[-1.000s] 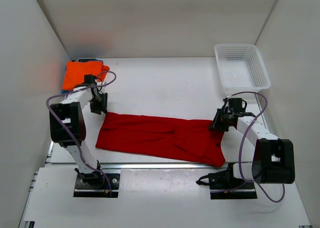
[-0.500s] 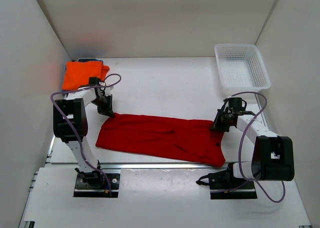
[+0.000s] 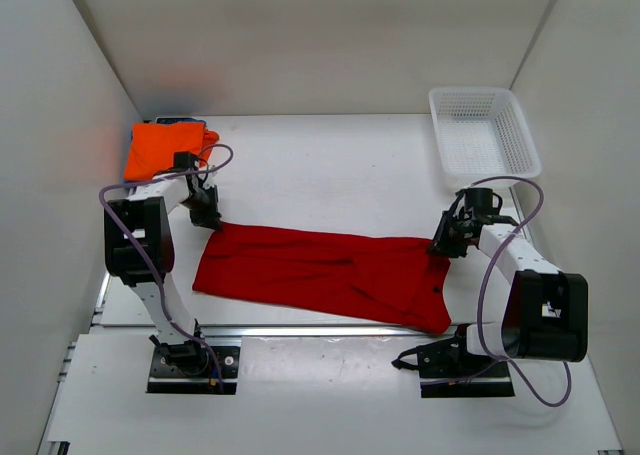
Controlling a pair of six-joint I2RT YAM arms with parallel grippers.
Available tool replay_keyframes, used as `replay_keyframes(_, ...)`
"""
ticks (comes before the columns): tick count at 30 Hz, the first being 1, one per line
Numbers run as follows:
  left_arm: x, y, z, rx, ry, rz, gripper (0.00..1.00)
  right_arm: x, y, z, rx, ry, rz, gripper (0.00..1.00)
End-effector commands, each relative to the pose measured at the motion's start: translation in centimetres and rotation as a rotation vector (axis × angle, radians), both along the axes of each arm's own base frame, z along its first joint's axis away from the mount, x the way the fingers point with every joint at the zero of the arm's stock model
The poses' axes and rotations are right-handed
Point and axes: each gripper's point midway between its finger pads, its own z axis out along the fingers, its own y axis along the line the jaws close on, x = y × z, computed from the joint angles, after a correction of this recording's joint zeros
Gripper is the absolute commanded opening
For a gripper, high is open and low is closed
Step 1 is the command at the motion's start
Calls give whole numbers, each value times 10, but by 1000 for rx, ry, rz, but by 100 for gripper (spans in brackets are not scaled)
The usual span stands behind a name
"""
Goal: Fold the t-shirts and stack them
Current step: Fold the other side of the tshirt into a rectangle
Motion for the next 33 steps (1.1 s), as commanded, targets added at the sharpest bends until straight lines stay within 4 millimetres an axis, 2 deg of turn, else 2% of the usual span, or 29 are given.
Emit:
replay_keyframes(1,5,5,12,30,-57,26,0,18,9,15,13,-77,56,18)
replay_keyframes(3,3,4,11,21,-50,25,0,16,17,20,63,-88,69,34)
replay_keyframes(4,3,3,11,17,-53,24,0,19,17,29,63,-115,59,39)
replay_keyframes(5,2,2,12,18,-53,15,0,14,20,28,66,-108,60,41)
replay_keyframes(7,0,0,12,11,-57,15,0,5,23,40,35,-142,62,45)
replay_keyframes(8,1,-1,15,13,-63,10,0,2,21,41,33,-144,28,46)
replay_keyframes(11,-1,-2,14,14,-61,14,1,-26,38,37,74,-106,7,37)
replay_keyframes(14,-3,-1,13,16,-52,21,0,-61,60,19,155,-8,-10,31)
replay_keyframes(17,-4,-4,13,17,-49,10,1,-88,64,4,157,65,-53,30)
replay_keyframes(21,-3,-3,12,20,-49,11,1,-95,61,1,211,58,-116,28)
replay_keyframes(26,-4,-5,12,23,-49,0,1,-111,78,-10,279,102,-112,27)
replay_keyframes(29,-5,-6,14,26,-52,-1,2,-113,90,-13,317,110,-98,26)
replay_keyframes(33,-7,-6,11,25,-43,1,2,-120,86,-17,283,155,-105,27)
